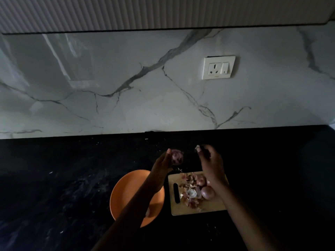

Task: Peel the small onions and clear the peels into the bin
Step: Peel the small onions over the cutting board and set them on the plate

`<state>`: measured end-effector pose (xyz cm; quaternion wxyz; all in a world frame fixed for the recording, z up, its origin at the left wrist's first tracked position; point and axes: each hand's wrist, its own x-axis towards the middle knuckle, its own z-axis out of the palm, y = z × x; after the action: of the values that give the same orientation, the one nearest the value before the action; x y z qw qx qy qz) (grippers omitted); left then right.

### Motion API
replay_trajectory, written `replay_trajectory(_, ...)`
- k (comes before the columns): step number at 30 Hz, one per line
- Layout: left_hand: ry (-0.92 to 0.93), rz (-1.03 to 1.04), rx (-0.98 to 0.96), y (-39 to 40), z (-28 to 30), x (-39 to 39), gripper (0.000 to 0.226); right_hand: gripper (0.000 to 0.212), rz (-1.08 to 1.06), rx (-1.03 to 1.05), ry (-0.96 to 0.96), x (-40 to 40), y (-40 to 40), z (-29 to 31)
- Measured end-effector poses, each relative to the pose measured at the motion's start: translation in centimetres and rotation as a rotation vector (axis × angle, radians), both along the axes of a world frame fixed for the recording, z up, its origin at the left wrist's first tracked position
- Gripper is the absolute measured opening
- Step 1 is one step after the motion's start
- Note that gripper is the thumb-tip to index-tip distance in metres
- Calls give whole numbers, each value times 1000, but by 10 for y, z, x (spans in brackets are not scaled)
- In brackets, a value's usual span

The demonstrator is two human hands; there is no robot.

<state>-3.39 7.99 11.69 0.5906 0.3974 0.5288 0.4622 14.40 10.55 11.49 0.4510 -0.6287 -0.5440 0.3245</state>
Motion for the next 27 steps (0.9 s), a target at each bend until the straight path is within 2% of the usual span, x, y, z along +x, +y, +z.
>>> replay_trajectory(3,-1,-17,4,0,0,-2,31,24,232,-127,-243,7,-3,-9)
replay_trajectory(6,5,-16,40,-1,2,0,30,23,279,-125,-388,8,-6,-22)
replay_trajectory(11,30,2,106,2,1,3,26,22,315,87,-80,-5,-9,2)
replay_trajectory(14,48,0,123,1,4,5,21,16,307,148,-56,-10,-7,2)
replay_trajectory(18,44,-23,133,0,6,4,26,11,270,179,-18,-8,-7,-2)
replay_trajectory(22,10,-14,119,0,7,2,19,13,286,192,-51,-6,-7,-1)
replay_trajectory(27,-10,-25,122,1,8,3,23,16,276,273,-130,-2,-7,1)
